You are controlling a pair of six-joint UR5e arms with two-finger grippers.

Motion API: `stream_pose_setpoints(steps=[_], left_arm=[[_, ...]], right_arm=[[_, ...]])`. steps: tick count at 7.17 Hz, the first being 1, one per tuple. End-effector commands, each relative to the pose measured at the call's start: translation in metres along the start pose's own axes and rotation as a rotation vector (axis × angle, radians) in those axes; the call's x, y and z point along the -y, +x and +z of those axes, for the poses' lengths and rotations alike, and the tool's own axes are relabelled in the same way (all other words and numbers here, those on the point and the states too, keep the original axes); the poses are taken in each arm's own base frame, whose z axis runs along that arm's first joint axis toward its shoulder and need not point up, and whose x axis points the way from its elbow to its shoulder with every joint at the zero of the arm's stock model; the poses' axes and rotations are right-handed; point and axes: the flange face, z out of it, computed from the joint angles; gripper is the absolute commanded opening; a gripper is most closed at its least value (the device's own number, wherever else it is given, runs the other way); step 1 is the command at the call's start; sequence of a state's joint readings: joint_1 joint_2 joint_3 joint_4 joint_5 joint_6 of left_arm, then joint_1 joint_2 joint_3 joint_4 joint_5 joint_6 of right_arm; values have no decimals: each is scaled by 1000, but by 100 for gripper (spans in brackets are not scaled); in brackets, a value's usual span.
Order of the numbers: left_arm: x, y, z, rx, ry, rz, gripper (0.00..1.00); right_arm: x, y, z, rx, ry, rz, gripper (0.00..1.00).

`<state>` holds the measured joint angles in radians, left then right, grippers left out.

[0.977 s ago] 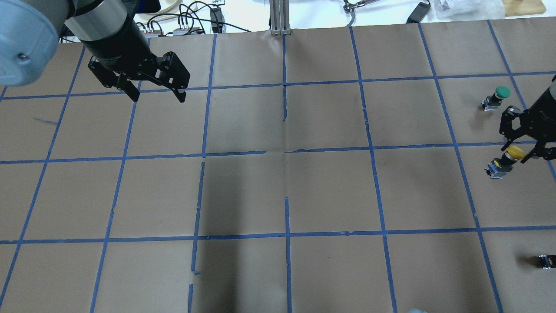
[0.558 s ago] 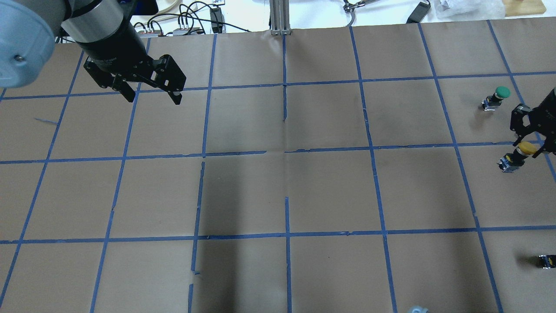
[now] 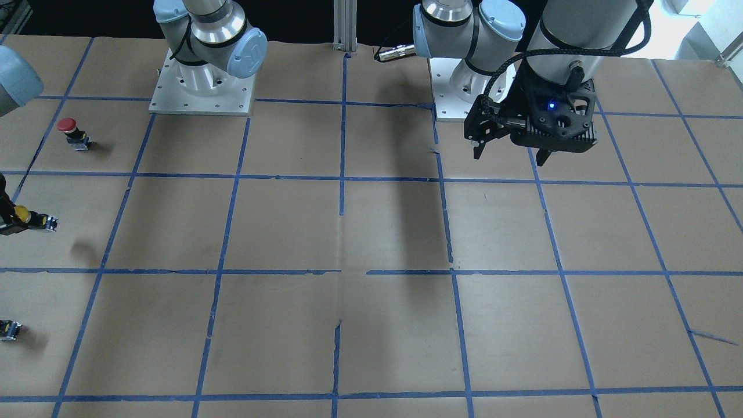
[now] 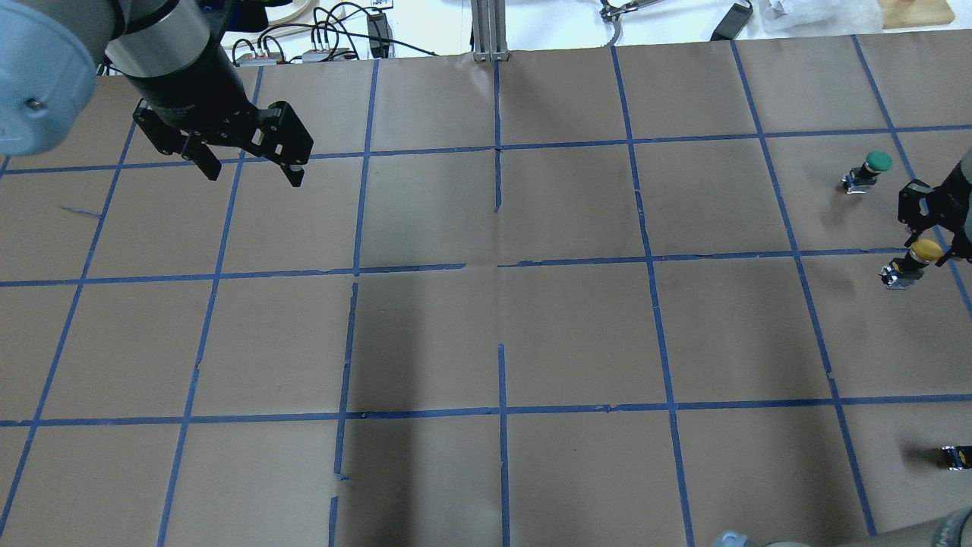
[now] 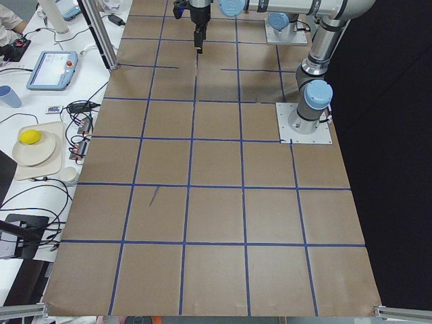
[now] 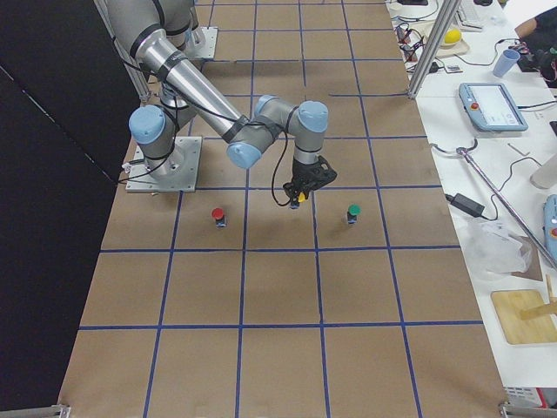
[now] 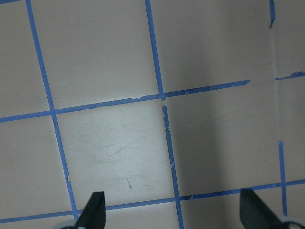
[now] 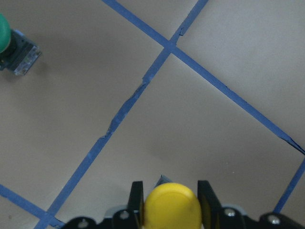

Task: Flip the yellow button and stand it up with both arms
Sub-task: 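Lower the yellow button upright onto the table with the right gripper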

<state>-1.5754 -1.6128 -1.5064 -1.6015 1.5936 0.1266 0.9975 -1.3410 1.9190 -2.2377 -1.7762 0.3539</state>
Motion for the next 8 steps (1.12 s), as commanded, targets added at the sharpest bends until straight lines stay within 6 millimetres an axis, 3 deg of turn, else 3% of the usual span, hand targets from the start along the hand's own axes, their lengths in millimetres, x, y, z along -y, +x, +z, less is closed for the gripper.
stream_pose_setpoints(steps=[1, 3, 5, 8], left_arm=[[2, 0, -3, -1, 5, -18, 100], [1, 0, -1, -6, 1, -41, 100], [1, 0, -4, -5, 7, -42, 100], [1, 0, -5, -3, 9, -42, 100]], right_arm=[[9, -3, 19, -28, 31, 1, 23], [13, 8, 25, -44, 8, 19, 24], [2, 10, 38, -48, -14, 28, 26], [-2, 10, 42, -51, -16, 19, 28]])
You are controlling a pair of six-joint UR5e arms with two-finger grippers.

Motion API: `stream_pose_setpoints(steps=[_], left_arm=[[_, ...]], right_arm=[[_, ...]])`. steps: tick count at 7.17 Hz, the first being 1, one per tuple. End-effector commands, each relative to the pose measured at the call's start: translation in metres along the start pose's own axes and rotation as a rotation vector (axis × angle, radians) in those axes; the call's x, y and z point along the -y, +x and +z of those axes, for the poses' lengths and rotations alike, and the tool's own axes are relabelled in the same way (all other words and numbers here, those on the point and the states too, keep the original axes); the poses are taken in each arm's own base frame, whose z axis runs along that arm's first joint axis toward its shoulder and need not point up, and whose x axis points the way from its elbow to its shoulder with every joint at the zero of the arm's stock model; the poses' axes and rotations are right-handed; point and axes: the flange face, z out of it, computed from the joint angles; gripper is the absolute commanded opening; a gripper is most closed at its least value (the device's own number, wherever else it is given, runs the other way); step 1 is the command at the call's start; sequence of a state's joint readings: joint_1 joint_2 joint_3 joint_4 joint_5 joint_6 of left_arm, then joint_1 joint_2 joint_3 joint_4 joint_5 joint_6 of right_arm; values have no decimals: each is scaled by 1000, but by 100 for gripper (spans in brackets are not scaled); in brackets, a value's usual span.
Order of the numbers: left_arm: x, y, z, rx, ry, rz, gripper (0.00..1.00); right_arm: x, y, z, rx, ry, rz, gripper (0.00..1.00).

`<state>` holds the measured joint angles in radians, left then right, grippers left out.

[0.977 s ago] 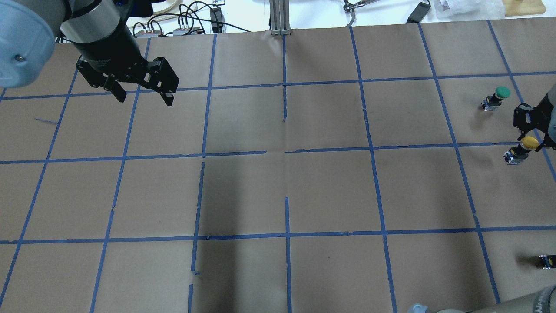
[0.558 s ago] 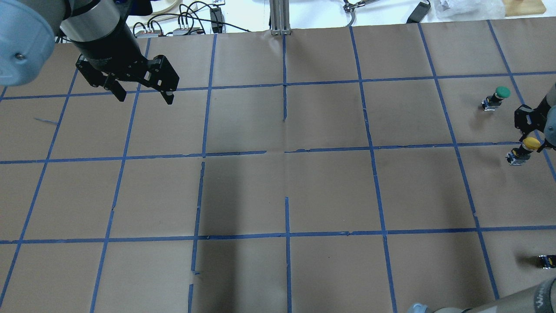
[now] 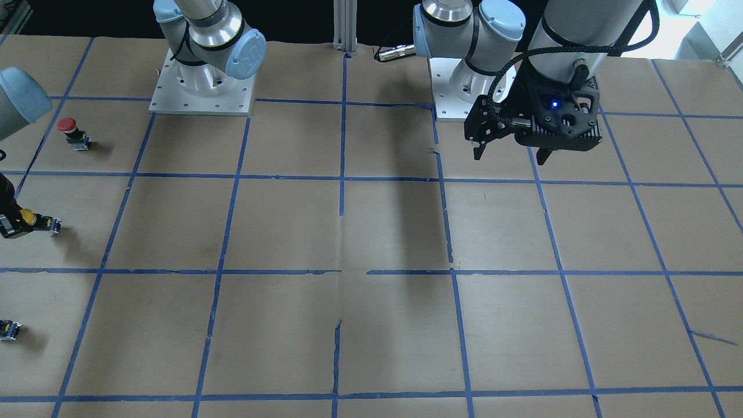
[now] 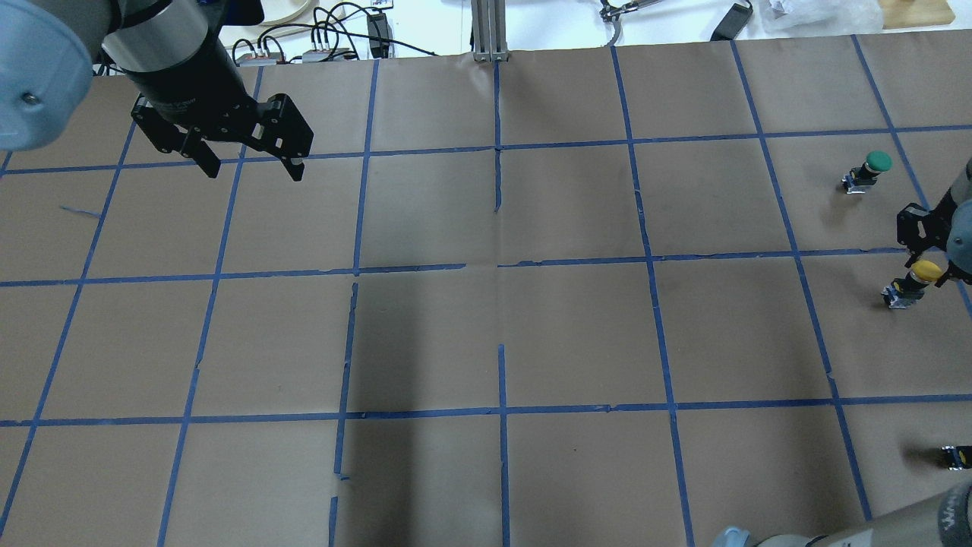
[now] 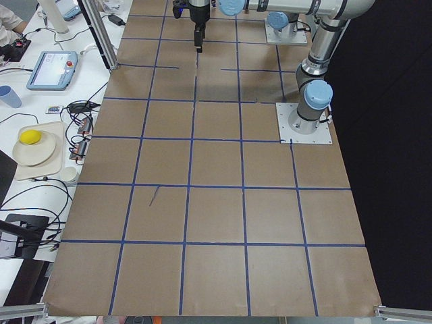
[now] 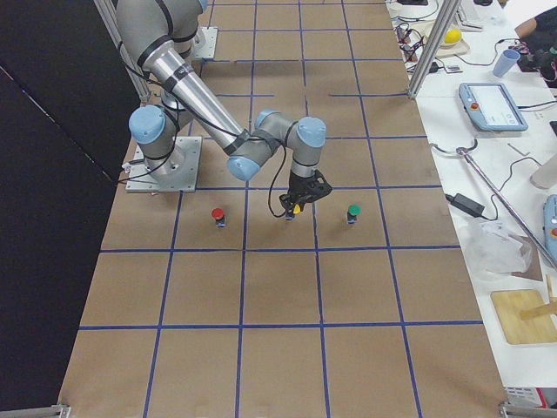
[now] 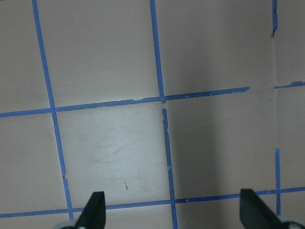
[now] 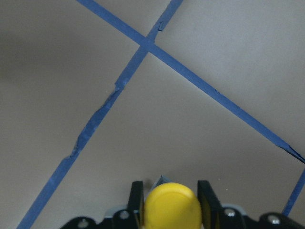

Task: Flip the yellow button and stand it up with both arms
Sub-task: 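Lower the yellow button upright onto the table with the right gripper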

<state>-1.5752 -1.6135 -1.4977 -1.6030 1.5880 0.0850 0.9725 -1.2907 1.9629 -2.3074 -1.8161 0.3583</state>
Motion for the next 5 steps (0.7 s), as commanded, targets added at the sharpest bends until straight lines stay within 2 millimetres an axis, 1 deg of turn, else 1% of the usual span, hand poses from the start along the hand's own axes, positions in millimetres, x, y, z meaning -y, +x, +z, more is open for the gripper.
stream_pose_setpoints(steps=[1, 2, 3, 4, 5], left_arm=[[-1, 0, 0, 0, -1, -2, 100], [-1, 0, -1, 1, 2, -2, 100], [0, 0, -2, 1, 3, -2, 100], [0, -1, -2, 1, 3, -3, 100], [-1, 0, -2, 2, 5, -2, 100]], right_arm=[[-1, -1, 3, -1, -1, -10, 31], [-1, 0, 3, -2, -1, -12, 35], [-1, 1, 2, -11, 1, -14, 57], [1, 5, 3, -55, 15, -19, 69], [1, 6, 3, -65, 14, -22, 79]])
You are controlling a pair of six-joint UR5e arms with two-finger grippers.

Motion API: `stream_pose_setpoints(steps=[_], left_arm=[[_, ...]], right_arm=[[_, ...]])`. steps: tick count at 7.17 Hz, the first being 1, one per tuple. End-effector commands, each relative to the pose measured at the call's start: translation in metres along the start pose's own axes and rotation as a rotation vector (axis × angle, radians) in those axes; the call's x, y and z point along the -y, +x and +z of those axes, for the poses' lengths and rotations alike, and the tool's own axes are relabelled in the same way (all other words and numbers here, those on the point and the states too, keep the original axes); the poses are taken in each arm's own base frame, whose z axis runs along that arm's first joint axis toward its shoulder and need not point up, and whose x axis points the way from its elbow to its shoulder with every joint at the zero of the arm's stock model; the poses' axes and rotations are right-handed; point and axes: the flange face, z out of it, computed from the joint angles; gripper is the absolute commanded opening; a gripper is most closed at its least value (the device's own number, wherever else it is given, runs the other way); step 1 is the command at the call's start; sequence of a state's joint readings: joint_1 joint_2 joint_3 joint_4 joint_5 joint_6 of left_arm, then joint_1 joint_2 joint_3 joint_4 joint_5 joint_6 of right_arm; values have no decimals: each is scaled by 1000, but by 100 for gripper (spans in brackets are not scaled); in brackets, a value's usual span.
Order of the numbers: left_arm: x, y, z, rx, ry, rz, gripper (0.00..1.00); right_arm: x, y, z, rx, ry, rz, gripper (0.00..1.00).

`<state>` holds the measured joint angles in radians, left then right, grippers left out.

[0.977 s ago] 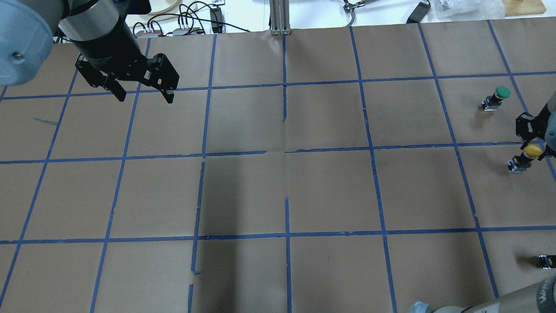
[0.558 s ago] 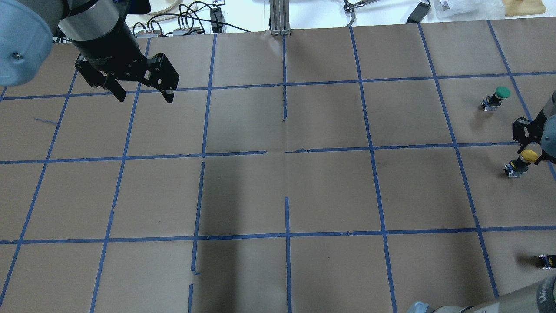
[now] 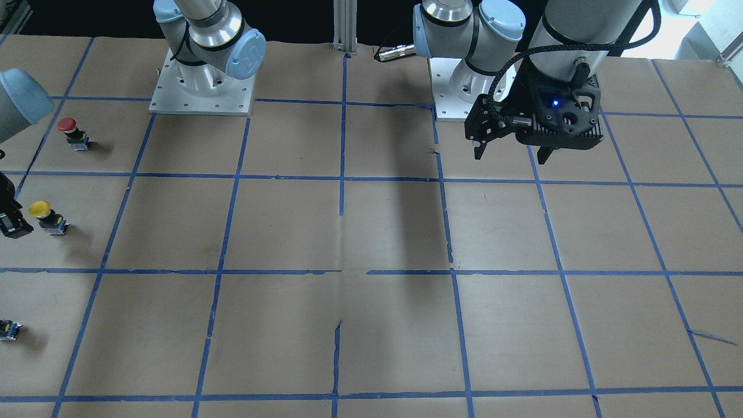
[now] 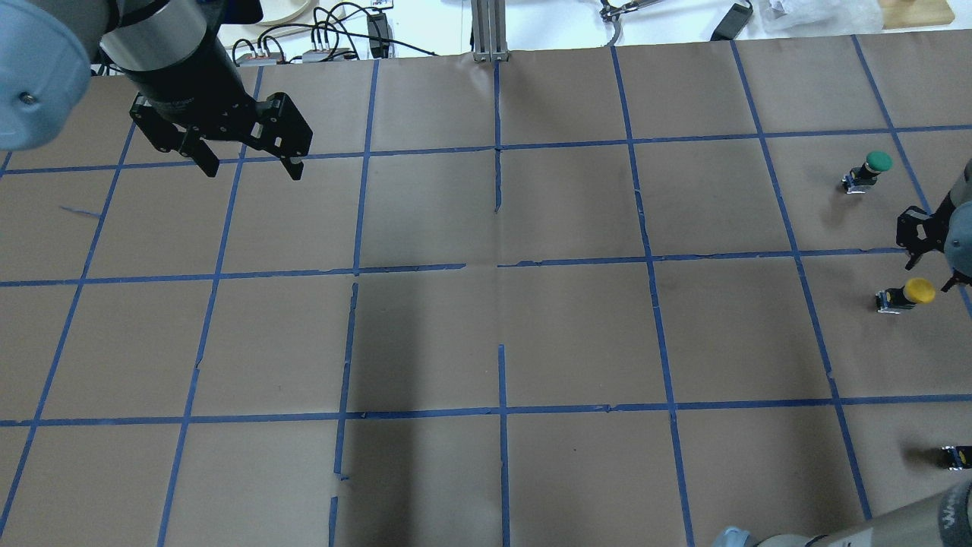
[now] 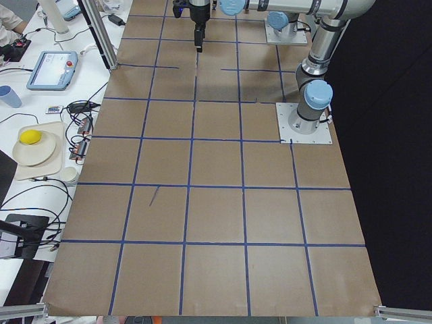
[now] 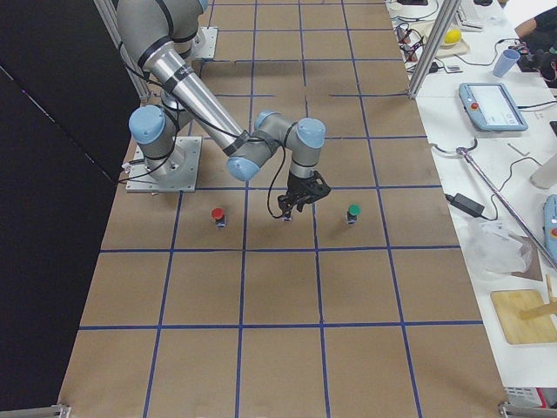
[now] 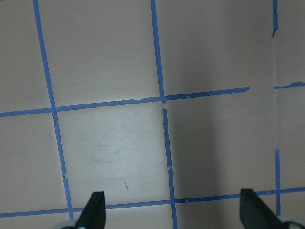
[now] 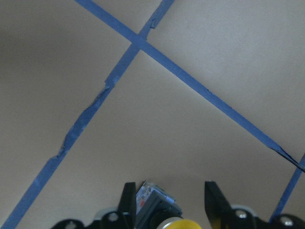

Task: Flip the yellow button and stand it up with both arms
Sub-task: 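Open the right gripper to release the standing yellow button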

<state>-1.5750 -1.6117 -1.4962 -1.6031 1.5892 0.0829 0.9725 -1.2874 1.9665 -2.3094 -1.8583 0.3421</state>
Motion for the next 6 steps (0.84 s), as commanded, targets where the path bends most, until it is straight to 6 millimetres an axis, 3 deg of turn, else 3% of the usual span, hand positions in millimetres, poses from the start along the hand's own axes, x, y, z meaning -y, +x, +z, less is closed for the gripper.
stream_pose_setpoints(steps=[1, 2, 3, 4, 6], left_arm=[[0, -1, 1, 0, -1, -1, 100], [0, -1, 0, 0, 0, -1, 100], [0, -1, 0, 0, 0, -1, 100], [0, -1, -1, 0, 0, -1, 100], [0, -1, -1, 0, 2, 0, 100]], right_arm=[[0, 3, -2, -20, 7, -18, 84], [4, 3, -8, -15, 16, -38, 97], [8, 4, -19, -5, 36, -57, 100], [12, 4, -40, 14, 64, -60, 100], [-11, -4, -95, 18, 77, -272, 100]])
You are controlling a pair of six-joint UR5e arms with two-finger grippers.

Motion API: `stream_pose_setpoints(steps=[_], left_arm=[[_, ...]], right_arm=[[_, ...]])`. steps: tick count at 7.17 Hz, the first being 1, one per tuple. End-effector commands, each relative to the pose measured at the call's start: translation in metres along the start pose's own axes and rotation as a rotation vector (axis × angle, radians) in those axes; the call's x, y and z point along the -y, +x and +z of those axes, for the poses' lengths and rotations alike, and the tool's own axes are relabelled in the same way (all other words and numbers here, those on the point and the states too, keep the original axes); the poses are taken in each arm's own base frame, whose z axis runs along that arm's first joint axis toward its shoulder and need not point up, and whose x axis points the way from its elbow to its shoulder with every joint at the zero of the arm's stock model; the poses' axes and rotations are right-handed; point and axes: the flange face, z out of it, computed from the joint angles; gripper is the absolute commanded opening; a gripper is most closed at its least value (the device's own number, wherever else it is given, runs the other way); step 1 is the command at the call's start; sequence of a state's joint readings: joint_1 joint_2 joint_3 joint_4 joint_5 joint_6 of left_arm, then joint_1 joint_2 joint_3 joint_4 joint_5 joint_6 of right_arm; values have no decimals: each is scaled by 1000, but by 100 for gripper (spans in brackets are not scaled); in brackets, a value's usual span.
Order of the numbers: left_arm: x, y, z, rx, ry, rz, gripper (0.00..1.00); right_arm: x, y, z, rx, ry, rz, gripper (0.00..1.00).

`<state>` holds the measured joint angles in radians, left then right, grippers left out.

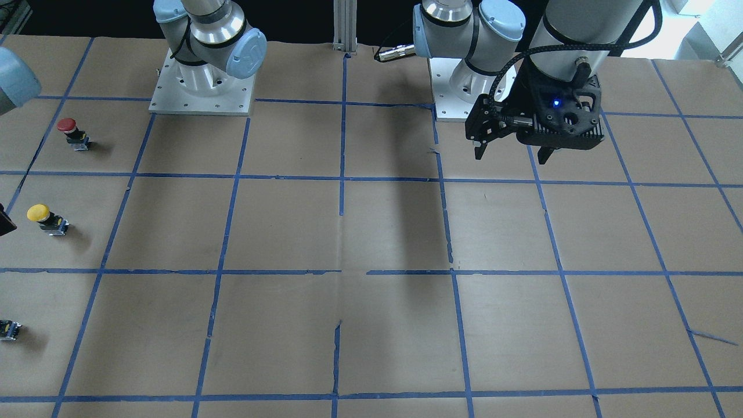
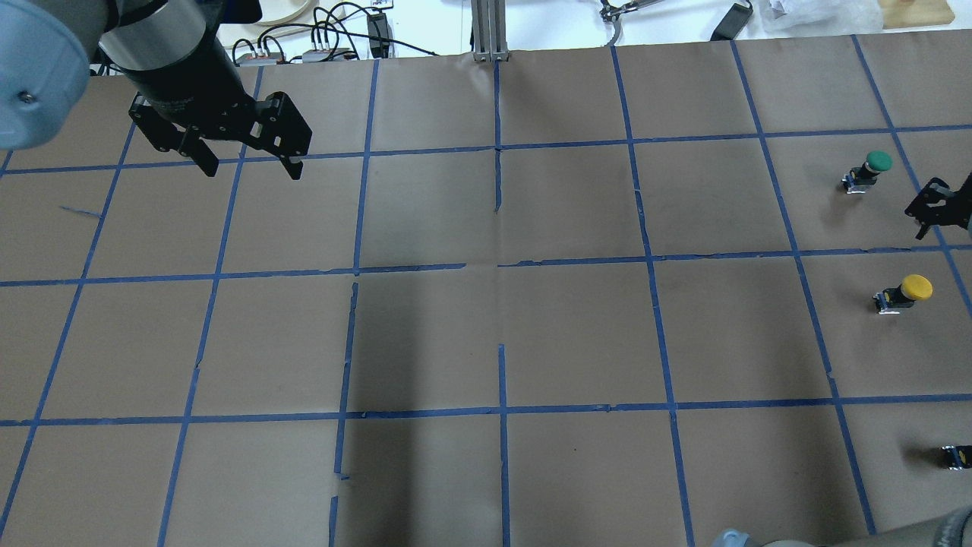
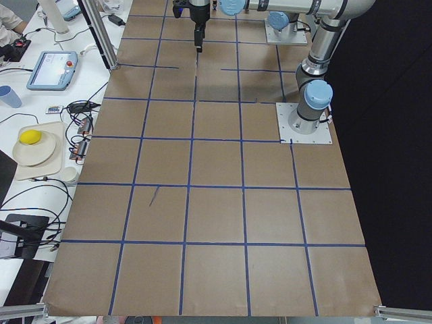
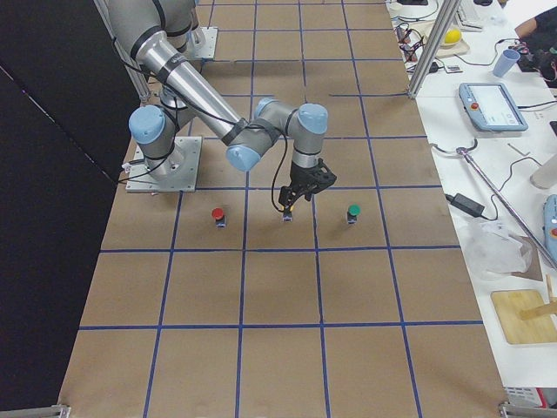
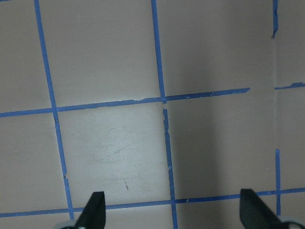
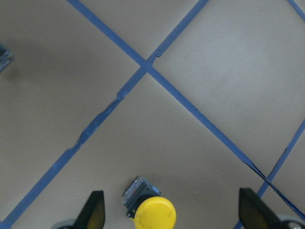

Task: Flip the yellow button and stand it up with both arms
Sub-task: 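Open the right gripper to release the standing yellow button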

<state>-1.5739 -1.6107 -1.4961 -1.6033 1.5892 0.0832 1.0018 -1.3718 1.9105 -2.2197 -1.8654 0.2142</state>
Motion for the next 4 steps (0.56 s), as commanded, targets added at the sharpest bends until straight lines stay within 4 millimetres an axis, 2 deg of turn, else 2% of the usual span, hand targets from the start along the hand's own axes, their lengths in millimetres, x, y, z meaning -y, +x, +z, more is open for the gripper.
stream_pose_setpoints(steps=[1, 3, 4], left_arm=[[0, 0, 0, 0, -1, 1, 100], [-1, 0, 1, 0, -2, 1, 100], [0, -2, -1, 0, 2, 0, 100]], right_arm=[[-32, -21, -57, 28, -24, -211, 100], [-69, -43, -126, 259, -146, -282, 100], [-84, -61, -160, 275, -184, -336, 100]])
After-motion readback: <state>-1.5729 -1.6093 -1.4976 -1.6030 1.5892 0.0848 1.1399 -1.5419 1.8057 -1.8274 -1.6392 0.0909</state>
